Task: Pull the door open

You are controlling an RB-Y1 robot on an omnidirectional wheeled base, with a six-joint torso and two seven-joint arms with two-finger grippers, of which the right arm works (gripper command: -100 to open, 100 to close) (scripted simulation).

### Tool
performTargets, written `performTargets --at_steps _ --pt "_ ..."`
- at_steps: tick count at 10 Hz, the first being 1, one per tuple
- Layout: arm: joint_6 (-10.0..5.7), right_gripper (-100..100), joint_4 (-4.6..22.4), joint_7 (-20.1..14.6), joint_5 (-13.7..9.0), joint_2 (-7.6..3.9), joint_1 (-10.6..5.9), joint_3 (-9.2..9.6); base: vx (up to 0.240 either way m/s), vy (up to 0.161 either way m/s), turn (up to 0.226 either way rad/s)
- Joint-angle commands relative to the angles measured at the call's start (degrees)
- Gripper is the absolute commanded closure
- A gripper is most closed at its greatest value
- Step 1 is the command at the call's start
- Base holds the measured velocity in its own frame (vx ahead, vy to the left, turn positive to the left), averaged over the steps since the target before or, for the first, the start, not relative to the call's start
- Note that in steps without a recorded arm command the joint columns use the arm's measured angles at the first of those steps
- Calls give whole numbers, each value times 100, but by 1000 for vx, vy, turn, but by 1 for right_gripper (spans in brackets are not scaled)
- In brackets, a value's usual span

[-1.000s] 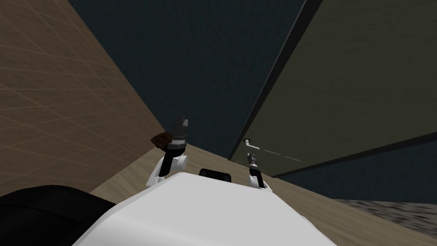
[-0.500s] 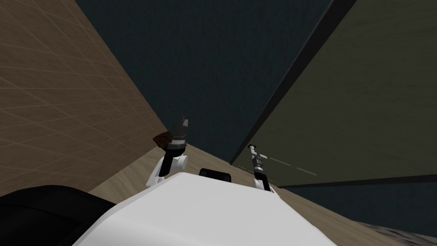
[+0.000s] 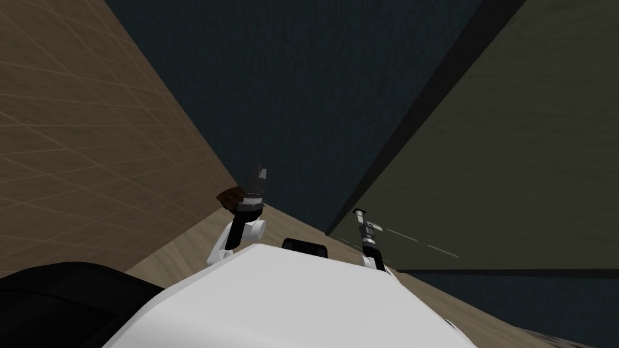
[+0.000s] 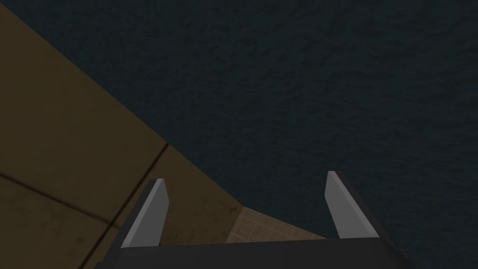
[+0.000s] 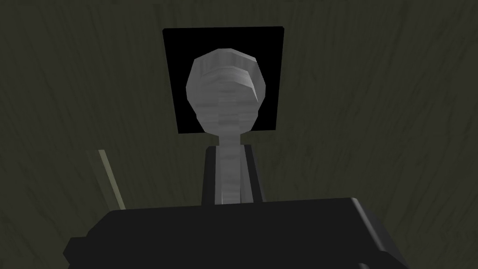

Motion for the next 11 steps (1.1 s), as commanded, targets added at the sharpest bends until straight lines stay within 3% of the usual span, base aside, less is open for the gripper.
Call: performTargets --at_steps 1,4,11 --pt "15 100 6 4 2 6 10 4 -24 5 4" --pt "15 100 6 4 2 6 10 4 -6 1 1" --pt "-261 100 -123 -455 190 -337 265 464 -204 -42 112"
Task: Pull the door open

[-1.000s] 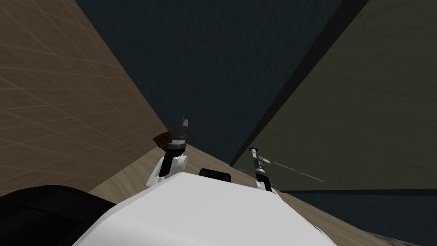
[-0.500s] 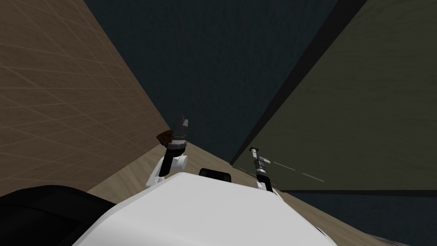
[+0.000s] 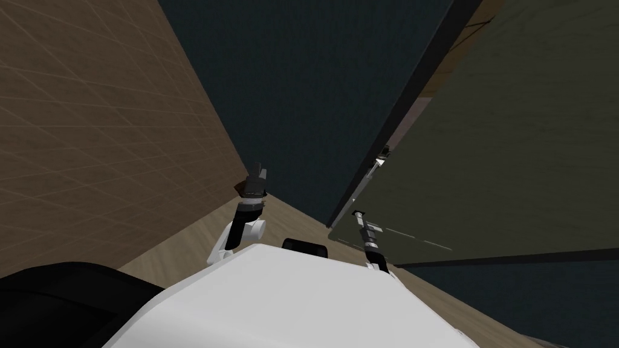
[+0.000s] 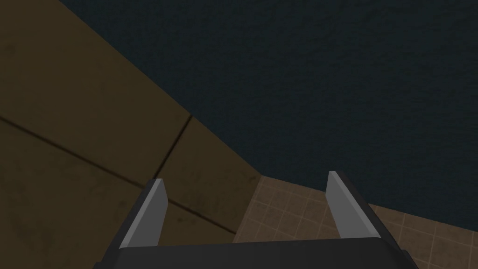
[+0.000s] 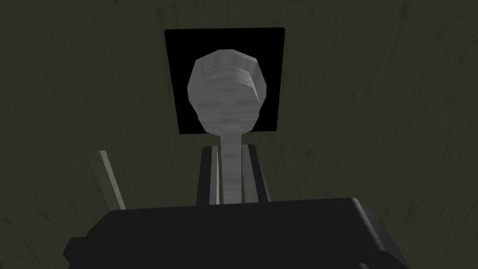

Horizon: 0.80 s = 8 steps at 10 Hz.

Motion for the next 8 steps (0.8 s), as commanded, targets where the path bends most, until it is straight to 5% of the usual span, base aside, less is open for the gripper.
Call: performTargets --at_steps 1,3,8 --pt "-76 100 -23 -103 39 -70 39 94 -206 -38 85" --pt "-69 100 -25 -117 49 -81 57 118 -136 -32 42" --pt "-488 100 -31 -421 131 -336 333 416 -220 -62 146"
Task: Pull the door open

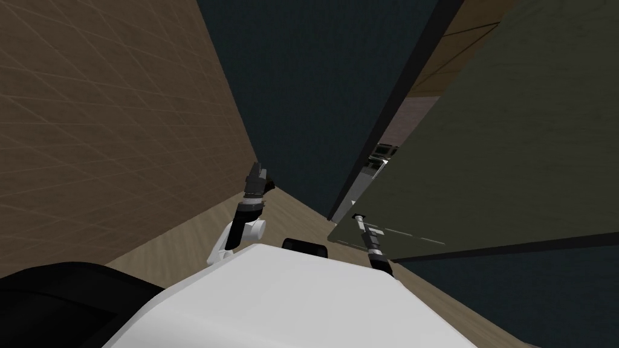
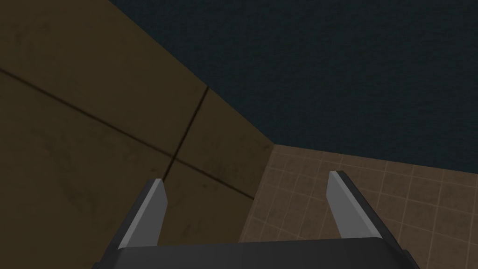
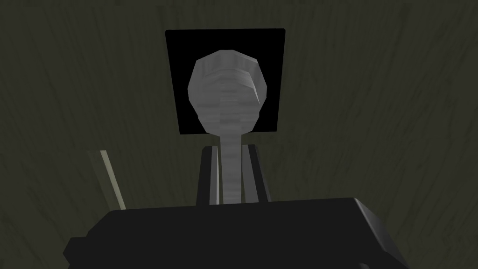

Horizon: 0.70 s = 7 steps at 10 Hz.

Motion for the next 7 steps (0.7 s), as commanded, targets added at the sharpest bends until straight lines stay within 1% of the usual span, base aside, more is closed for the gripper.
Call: performTargets --at_steps 1,3,4,5,6,7 --pt "-188 100 124 -120 30 -70 12 90 -182 -67 115" --pt "-314 100 119 -209 52 -149 92 175 -188 -25 97" --pt "-238 100 104 -172 43 -129 69 146 -89 -13 12" --pt "-419 100 171 -245 38 -188 160 227 -143 -45 206" --pt "-512 100 197 -277 33 -221 205 266 -211 -102 230" --pt "-615 100 226 -313 28 -257 255 309 -237 -113 160"
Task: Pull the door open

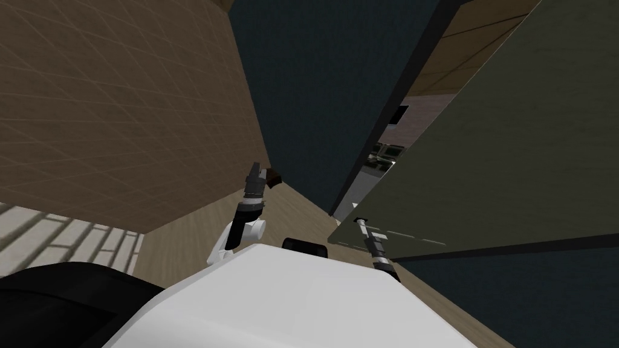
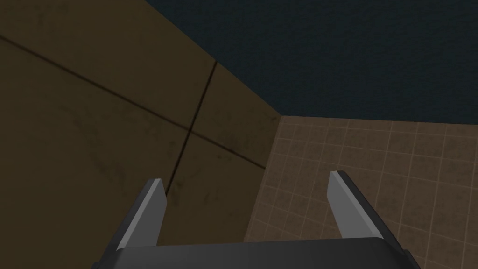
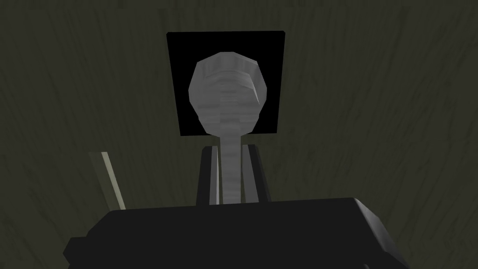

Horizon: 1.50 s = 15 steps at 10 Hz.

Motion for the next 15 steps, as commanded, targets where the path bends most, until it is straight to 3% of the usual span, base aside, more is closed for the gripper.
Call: performTargets --at_steps 1,6,15 --pt "-159 100 130 -46 3 -26 32 62 -202 -76 128" --pt "-637 100 263 -212 -22 -195 263 262 -172 -55 148" --pt "-196 100 791 -78 116 161 -564 11 -200 -60 139"
